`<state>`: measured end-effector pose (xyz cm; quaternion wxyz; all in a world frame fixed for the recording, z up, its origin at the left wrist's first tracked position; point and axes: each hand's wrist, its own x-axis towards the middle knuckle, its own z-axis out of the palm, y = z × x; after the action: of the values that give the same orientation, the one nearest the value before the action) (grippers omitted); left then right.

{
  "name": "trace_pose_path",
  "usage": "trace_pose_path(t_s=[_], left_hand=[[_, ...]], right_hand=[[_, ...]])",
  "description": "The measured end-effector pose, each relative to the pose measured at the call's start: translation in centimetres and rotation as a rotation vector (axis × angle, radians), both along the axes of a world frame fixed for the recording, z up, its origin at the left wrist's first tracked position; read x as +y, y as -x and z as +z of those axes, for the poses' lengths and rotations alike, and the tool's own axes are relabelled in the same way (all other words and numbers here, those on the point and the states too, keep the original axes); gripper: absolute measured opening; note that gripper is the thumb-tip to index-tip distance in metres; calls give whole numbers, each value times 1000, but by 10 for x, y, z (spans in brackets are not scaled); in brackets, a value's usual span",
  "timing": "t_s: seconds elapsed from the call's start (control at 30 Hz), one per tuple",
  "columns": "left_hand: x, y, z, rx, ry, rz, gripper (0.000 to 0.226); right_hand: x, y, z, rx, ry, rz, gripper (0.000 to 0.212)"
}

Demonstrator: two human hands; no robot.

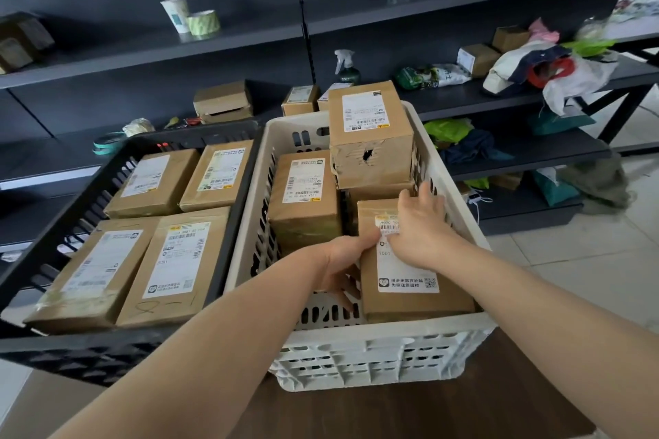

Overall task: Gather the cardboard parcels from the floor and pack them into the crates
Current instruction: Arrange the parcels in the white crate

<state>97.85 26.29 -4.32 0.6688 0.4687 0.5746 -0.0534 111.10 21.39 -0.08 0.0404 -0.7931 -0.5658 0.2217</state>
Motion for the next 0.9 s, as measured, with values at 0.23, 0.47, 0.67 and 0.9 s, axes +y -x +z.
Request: trace_pose_path(t_s=[0.23, 0.47, 0.67, 0.9], left_hand=[[7, 2, 22, 87, -265, 155, 40], [11, 0, 32, 138, -408, 95, 49], [20, 21, 63, 372, -659, -180, 55], [25, 26, 58, 404, -722, -87, 48]], right_hand=[[-4, -20, -7, 290, -54, -197, 61], [-17, -18, -17, 555, -10, -298, 97], [-19, -3, -1, 677, 33, -250, 57], [-14, -13, 25, 851, -14, -240, 70]])
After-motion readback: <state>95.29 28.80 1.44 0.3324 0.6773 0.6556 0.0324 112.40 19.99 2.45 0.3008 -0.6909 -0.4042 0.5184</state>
